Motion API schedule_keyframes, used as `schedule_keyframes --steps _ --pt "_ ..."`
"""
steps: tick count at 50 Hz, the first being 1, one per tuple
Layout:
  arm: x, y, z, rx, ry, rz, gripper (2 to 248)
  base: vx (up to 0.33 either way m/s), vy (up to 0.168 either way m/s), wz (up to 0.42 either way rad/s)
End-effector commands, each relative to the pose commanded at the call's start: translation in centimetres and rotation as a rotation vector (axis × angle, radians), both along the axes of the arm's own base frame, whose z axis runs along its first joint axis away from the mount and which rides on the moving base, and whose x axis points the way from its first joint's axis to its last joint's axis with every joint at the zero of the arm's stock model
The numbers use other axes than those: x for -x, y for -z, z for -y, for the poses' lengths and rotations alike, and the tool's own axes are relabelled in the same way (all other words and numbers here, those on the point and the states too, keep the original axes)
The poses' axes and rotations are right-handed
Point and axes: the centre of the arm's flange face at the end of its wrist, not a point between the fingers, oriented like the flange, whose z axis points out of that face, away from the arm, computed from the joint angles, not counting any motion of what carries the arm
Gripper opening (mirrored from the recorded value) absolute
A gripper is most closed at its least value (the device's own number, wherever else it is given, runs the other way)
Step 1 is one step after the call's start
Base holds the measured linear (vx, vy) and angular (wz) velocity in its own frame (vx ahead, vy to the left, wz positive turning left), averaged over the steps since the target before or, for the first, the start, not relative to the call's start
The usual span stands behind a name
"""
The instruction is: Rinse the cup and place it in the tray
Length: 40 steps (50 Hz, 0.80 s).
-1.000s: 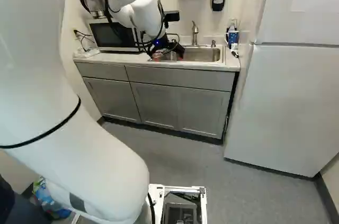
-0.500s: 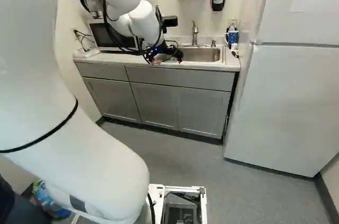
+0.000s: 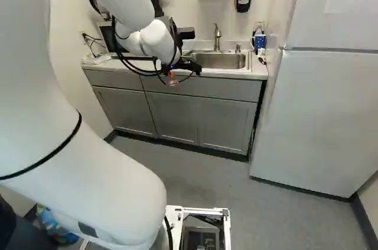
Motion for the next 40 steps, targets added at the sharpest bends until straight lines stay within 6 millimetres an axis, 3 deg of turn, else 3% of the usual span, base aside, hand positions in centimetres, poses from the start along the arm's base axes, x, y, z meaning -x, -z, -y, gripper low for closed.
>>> schedule_keyframes --steps 40 --pt "7.5 8.5 -2.4 0.003 -0.040 0.192 247 0.000 0.000 0.000"
